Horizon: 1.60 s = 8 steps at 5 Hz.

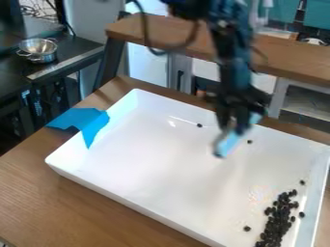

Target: Sweep into pile

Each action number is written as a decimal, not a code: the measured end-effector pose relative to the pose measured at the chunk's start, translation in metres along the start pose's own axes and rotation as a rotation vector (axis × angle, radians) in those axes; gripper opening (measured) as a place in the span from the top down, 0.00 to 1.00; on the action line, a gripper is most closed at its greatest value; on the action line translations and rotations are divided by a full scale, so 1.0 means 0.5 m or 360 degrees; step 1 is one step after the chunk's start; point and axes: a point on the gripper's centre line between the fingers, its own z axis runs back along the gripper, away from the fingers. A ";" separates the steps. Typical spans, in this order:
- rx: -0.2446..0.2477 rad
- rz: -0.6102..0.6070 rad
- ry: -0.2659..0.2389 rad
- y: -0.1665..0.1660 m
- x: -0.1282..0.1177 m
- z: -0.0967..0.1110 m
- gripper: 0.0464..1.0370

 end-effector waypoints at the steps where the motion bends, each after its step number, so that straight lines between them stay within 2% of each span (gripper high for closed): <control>1: 0.0032 0.0125 -0.0023 0.082 0.001 0.032 0.69; 2: 0.0140 0.0180 -0.0115 0.129 0.015 0.038 0.69; 3: 0.0266 0.0353 -0.0118 0.183 0.006 0.015 0.69; 4: 0.0400 0.0566 -0.0088 0.194 -0.009 -0.018 0.69; 5: 0.0509 0.0642 0.0017 0.196 -0.018 -0.062 0.69; 7: 0.0588 0.0706 0.0068 0.208 0.002 -0.099 0.69; 8: 0.0578 0.0701 0.0085 0.200 0.005 -0.101 0.69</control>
